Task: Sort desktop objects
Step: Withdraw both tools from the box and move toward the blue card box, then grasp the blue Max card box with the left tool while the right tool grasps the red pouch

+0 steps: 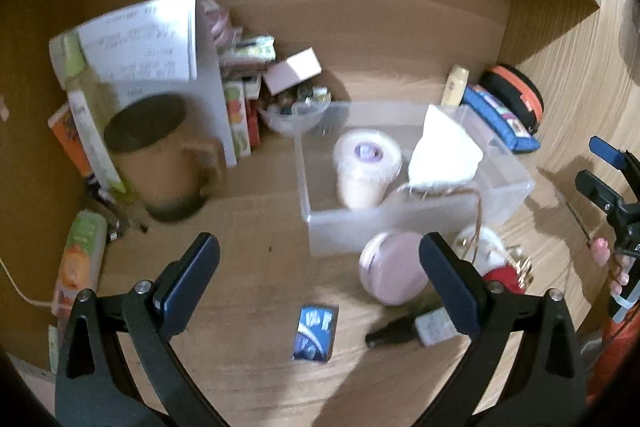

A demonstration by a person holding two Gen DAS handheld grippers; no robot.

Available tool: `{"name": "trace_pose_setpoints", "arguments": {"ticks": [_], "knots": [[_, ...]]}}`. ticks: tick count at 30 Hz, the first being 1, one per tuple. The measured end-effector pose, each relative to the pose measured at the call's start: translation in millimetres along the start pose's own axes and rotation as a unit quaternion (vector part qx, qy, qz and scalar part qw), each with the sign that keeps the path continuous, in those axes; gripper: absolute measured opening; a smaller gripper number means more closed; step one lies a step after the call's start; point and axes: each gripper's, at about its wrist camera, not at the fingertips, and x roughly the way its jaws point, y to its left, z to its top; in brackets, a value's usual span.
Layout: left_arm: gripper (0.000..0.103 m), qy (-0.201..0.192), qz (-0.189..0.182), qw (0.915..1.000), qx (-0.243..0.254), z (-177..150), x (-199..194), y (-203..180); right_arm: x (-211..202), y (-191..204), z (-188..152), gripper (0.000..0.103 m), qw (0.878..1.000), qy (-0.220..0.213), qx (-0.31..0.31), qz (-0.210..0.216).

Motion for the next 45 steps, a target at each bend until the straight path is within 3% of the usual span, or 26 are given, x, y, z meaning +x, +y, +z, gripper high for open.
{"name": "trace_pose_setpoints", "arguments": {"ticks": [10,17,21,27,33,36,43,45], "knots": [[0.101,0.039,-0.015,0.9991,-0.007,-38.5,18.4,8.7,12.6,9.4,-33.9,0.103,0.997,0.058,0.025,0.037],[0.101,0.058,-0.003,0.9983,-0.010,-57.6,27.0,16.8,16.1,17.3,-59.4,0.103,0.993,0.088,0.041,0.062],[0.101,0.062,0.012,0.9979,-0.014,-64.9,34.0,20.1,19.7,20.4,-68.4,0.102,0.987,0.102,0.063,0.104],[0.101,0.062,0.019,0.9979,0.003,-70.6,40.3,14.1,23.9,42.3,-75.6,0.101,0.983,0.113,0.048,0.135],[0.076,0.077,0.014,0.9964,0.033,-73.8,48.2,4.8,30.4,63.2,-84.1,0.101,0.981,0.129,0.021,0.140],[0.068,0.081,0.009,0.9961,0.035,-73.1,51.5,4.6,32.8,69.9,-85.8,0.100,0.981,0.132,0.013,0.141],[0.064,0.077,0.002,0.9961,0.043,-72.4,52.6,4.8,39.9,79.9,-89.3,0.098,0.979,0.145,0.004,0.143],[0.054,0.074,0.000,0.9961,0.048,-72.4,52.1,3.0,43.1,81.7,-91.0,0.095,0.978,0.152,0.004,0.142]]}}
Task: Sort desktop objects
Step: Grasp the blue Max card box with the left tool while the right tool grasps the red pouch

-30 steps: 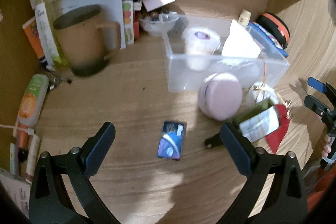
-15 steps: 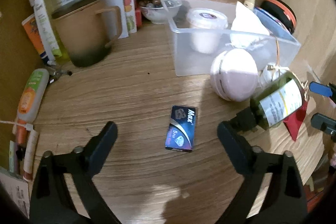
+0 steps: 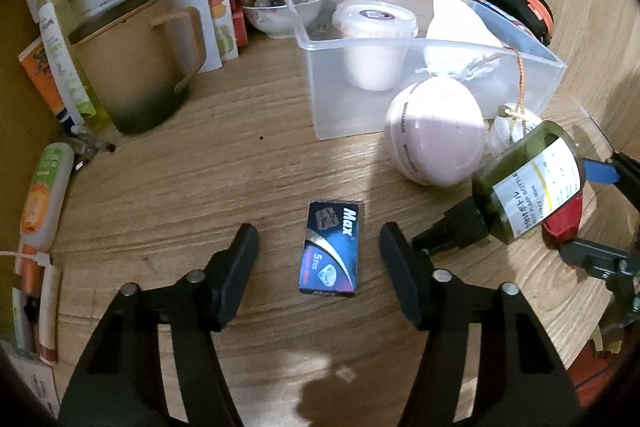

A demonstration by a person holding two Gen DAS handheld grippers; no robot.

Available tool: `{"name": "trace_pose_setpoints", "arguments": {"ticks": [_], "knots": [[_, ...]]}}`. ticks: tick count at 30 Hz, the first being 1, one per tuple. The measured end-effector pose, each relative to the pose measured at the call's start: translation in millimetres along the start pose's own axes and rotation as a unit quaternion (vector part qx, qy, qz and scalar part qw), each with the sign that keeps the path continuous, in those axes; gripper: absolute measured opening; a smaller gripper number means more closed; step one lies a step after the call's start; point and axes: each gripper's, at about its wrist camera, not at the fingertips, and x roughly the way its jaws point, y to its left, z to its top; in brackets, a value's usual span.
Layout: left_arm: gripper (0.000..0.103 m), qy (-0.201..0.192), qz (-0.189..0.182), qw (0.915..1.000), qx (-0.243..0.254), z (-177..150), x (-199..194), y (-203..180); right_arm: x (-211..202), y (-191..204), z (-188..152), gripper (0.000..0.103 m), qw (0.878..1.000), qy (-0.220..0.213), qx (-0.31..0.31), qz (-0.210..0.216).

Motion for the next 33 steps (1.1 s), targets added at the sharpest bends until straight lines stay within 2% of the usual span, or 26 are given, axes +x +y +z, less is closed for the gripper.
{"name": "trace_pose_setpoints", "arguments": {"ticks": [3,8,11,15,17,22,23,25,33], "knots": [[0.044,-0.005,-0.006,0.9999,0.015,0.4,-0.1,-5.8,5.8,-0.3,-0.8,0.091,1.000,0.010,0.004,0.000],[0.041,-0.008,-0.008,0.9998,0.016,2.5,0.9,-7.5,9.9,0.6,-3.0,0.085,1.000,0.021,0.004,0.000],[0.036,-0.010,-0.008,0.9997,0.020,2.1,0.3,-9.9,9.9,2.4,-4.0,0.079,1.000,0.020,-0.004,-0.010],[0.028,-0.014,-0.005,0.9993,0.033,1.5,-0.5,-15.9,8.0,2.2,-4.1,0.066,1.000,0.017,-0.003,-0.009],[0.027,-0.017,0.000,0.9991,0.038,0.9,-0.9,-18.3,5.5,1.0,-3.4,0.059,1.000,0.013,0.000,-0.008],[0.027,-0.022,0.015,0.9984,0.049,-0.5,-1.6,-22.1,-5.0,-4.2,3.3,0.032,1.000,-0.004,0.013,-0.002],[0.027,-0.023,0.017,0.9983,0.051,-0.9,-1.8,-22.8,-7.4,-5.6,4.5,0.032,1.000,-0.007,0.017,0.001],[0.027,-0.024,0.019,0.9983,0.051,-1.2,-1.8,-22.9,-12.3,-9.0,6.1,0.024,1.000,-0.013,0.025,0.011],[0.027,-0.035,0.022,0.9986,0.032,-3.2,-7.9,-16.2,-24.8,-13.2,8.7,0.021,0.998,-0.031,0.042,0.021]]}}
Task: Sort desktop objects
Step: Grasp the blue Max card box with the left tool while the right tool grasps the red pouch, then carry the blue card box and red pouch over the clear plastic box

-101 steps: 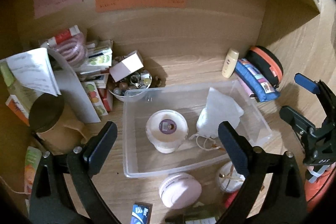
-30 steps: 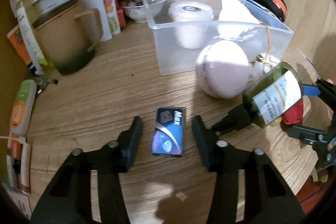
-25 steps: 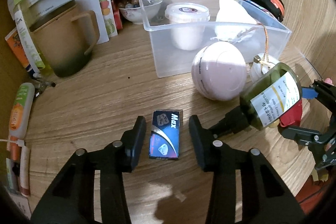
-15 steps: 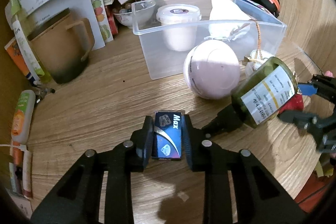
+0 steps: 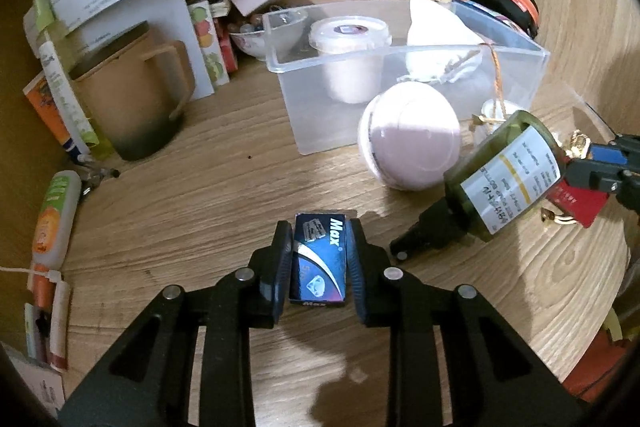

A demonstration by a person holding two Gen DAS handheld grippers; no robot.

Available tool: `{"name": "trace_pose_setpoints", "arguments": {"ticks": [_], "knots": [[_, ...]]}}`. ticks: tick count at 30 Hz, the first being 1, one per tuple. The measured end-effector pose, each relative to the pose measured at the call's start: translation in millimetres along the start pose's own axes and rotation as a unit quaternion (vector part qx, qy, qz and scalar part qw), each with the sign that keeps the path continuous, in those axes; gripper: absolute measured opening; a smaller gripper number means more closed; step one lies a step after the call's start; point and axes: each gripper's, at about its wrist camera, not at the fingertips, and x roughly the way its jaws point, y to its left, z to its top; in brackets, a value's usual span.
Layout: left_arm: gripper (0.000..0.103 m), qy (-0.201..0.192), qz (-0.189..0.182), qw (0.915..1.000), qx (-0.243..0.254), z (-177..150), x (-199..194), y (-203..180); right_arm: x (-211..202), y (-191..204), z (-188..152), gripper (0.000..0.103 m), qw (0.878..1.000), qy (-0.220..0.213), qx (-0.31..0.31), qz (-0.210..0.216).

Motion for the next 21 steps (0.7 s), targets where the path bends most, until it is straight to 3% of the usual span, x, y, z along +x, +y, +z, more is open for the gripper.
{"name": "trace_pose_setpoints", "arguments": {"ticks": [21], "knots": [[0.027,-0.086,-0.005,0.9947,-0.056,26.8,-46.8,21.2,-51.9,-2.0,33.9,0.021,0.995,-0.086,-0.023,-0.034]]}}
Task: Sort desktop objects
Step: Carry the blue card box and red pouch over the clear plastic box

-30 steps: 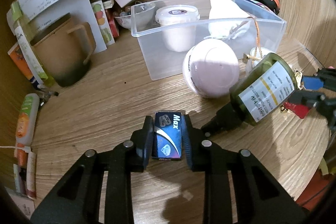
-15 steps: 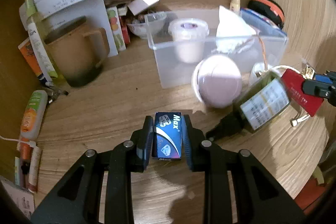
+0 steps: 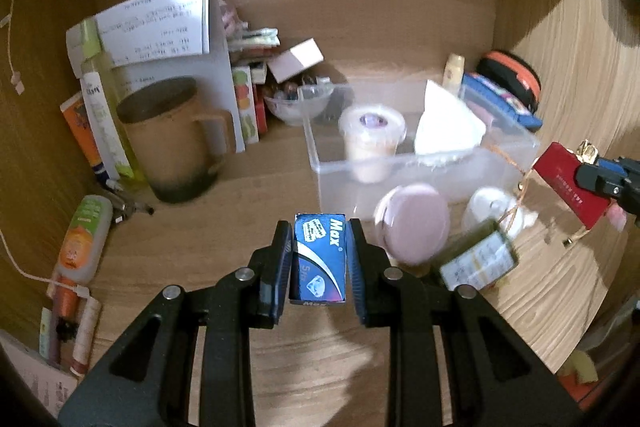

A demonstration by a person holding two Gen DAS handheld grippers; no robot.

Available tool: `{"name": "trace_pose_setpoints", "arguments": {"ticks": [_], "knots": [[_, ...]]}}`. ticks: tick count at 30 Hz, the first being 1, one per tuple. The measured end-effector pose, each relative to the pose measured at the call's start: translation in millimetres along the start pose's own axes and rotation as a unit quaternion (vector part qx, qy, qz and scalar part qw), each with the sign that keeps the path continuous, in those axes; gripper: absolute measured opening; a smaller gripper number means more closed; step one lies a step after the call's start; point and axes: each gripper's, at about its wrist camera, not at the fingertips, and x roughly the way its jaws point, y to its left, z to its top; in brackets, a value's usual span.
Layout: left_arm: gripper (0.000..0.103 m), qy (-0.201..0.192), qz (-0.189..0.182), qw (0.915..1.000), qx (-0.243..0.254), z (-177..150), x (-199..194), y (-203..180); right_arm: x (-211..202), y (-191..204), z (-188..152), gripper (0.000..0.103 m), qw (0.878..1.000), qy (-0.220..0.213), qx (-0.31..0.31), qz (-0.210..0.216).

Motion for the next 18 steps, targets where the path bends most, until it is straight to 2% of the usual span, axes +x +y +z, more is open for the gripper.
{"name": "trace_pose_setpoints", "arguments": {"ticks": [8,18], "knots": [[0.027,-0.037,-0.014,0.9992,-0.009,24.4,-11.3,-4.1,-6.7,-8.4,20.9,0.021,0.999,-0.035,-0.005,-0.009],[0.027,-0.052,-0.034,0.9980,-0.010,49.4,-5.7,-13.3,3.6,-18.6,42.6,0.021,0.998,-0.056,-0.009,-0.008]]}}
